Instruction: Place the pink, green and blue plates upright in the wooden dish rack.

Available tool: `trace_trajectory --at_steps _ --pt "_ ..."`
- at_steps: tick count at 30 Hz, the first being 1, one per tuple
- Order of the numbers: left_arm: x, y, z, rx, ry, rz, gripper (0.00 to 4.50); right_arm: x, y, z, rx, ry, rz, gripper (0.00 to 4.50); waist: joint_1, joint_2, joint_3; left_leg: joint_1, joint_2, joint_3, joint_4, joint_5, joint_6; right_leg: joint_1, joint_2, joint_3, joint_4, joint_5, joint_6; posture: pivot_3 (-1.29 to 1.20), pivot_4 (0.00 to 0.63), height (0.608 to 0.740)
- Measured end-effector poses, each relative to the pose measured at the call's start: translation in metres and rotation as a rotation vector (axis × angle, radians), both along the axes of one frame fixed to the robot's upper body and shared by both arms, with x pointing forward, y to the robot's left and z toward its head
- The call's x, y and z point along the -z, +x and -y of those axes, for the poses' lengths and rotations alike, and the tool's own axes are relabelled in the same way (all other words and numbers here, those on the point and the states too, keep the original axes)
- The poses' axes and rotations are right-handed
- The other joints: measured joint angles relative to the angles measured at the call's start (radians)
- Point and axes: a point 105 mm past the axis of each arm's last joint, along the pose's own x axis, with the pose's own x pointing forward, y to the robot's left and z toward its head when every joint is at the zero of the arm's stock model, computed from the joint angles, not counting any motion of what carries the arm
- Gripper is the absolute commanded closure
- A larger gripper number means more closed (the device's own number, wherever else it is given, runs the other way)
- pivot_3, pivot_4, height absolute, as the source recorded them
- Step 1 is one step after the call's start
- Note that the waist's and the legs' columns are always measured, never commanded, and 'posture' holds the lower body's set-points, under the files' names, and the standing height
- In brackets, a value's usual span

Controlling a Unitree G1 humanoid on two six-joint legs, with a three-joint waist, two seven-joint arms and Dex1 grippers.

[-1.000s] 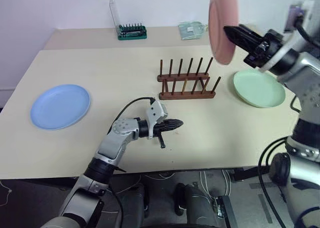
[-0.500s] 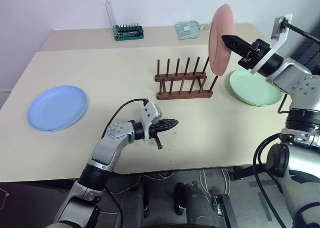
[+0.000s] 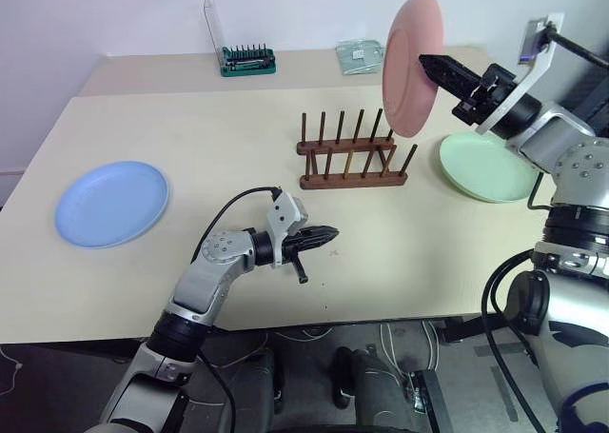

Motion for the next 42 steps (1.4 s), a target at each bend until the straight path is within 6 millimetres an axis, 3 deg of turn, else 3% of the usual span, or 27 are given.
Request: trace_trajectory --at_steps 2,5,6,12,16,18,20,23,26,29,31,35,38,42 --pt "0.0 0.0 0.0 0.0 0.0 0.0 4.5 0.009 0.005 0.004 0.018 0.001 -0.033 4.45 -0.001 0.0 0.0 0.0 0.0 0.0 0.0 0.0 0.0 0.0 0.0 0.0 0.0 0.0 0.0 0.0 0.15 0.73" --pt "0.0 0.0 -0.002 -0.003 0.008 0.002 4.5 0.019 0.01 0.009 0.029 0.009 -0.065 3.54 -0.001 0.0 0.0 0.0 0.0 0.0 0.0 0.0 0.0 0.0 0.0 0.0 0.0 0.0 0.0 0.0 0.15 0.73" --pt "0.0 0.0 -0.003 -0.004 0.01 0.003 4.5 0.021 0.011 0.01 0.032 0.008 -0.068 2.92 -0.001 0.0 0.0 0.0 0.0 0.0 0.0 0.0 0.0 0.0 0.0 0.0 0.0 0.0 0.0 0.0 0.15 0.73" --pt "-0.002 -0.001 -0.002 -0.003 0.005 0.011 4.5 0.016 0.016 0.018 0.109 -0.037 0.002 0.12 0.0 0.0 0.0 0.0 0.0 0.0 0.0 0.0 0.0 0.0 0.0 0.0 0.0 0.0 0.0 0.0 0.15 0.73" --pt "-0.002 0.0 -0.002 -0.011 0.008 0.005 4.5 0.006 0.021 0.035 0.269 -0.134 0.115 0.12 0.001 0.001 0.0 0.0 0.0 0.0 0.0 0.0 0.0 0.0 0.0 0.0 0.0 0.0 0.0 0.0 0.15 0.73" --pt "-0.001 0.0 -0.003 -0.015 0.012 0.003 4.5 -0.004 0.018 0.053 0.365 -0.188 0.174 0.12 0.003 0.001 0.001 -0.001 0.0 0.0 0.0 0.0 0.0 0.0 0.0 0.0 0.0 0.0 0.0 0.0 0.15 0.73" --pt "0.0 -0.002 -0.003 -0.017 0.013 0.001 4.5 -0.004 0.003 0.086 0.474 -0.333 0.219 0.12 0.016 0.001 0.001 -0.002 -0.001 -0.001 0.0 0.0 0.0 0.001 0.0 0.0 -0.002 -0.001 0.001 0.0 0.15 0.73" --pt "0.003 -0.003 -0.007 -0.024 0.019 -0.006 4.5 0.03 -0.015 0.115 0.522 -0.579 0.175 0.12 0.022 0.001 0.0 -0.001 -0.001 0.001 0.0 -0.001 0.001 0.0 -0.001 0.001 -0.002 -0.001 0.001 0.0 0.15 0.73" --pt "0.003 -0.004 -0.004 -0.016 0.012 -0.009 4.5 0.081 -0.019 0.112 0.435 -0.857 0.093 0.12 0.004 0.002 0.0 0.002 -0.001 0.003 0.0 -0.001 0.001 0.001 -0.001 0.002 -0.001 -0.002 -0.002 0.0 0.15 0.73" --pt "0.001 -0.005 0.0 0.005 0.013 -0.004 4.5 0.12 -0.018 0.109 0.359 -1.106 0.059 0.12 -0.006 0.002 0.0 0.004 0.0 0.003 0.0 -0.001 0.001 0.001 0.0 0.002 -0.001 -0.002 -0.002 0.0 0.15 0.73" --pt "-0.004 -0.003 0.002 0.015 0.012 0.012 4.5 0.139 -0.015 0.113 0.334 -1.22 0.035 0.12 -0.007 0.002 0.0 0.004 0.0 0.003 0.0 -0.001 0.001 0.001 0.0 0.002 -0.001 -0.002 -0.003 0.0 0.15 0.73" --pt "-0.002 -0.002 0.003 0.017 0.011 0.005 4.5 0.155 -0.003 0.129 0.391 -1.369 0.007 0.12 -0.008 0.002 0.001 0.003 -0.001 0.004 0.0 -0.001 0.001 0.0 0.0 0.004 -0.001 -0.002 -0.003 0.0 0.15 0.73" --pt "-0.002 -0.002 0.003 0.016 0.011 0.004 4.5 0.158 0.007 0.132 0.424 -1.417 0.024 0.97 -0.007 0.002 0.001 0.004 -0.001 0.004 0.0 -0.001 0.001 0.001 0.0 0.004 -0.001 -0.002 -0.003 0.0 0.15 0.73" --pt "-0.002 -0.001 0.002 0.01 0.01 0.004 4.5 0.166 0.012 0.135 0.444 -1.464 0.028 2.98 -0.002 0.002 0.001 0.004 -0.001 0.003 0.001 -0.001 0.001 0.002 0.0 0.004 -0.001 -0.002 -0.002 0.0 0.15 0.73"
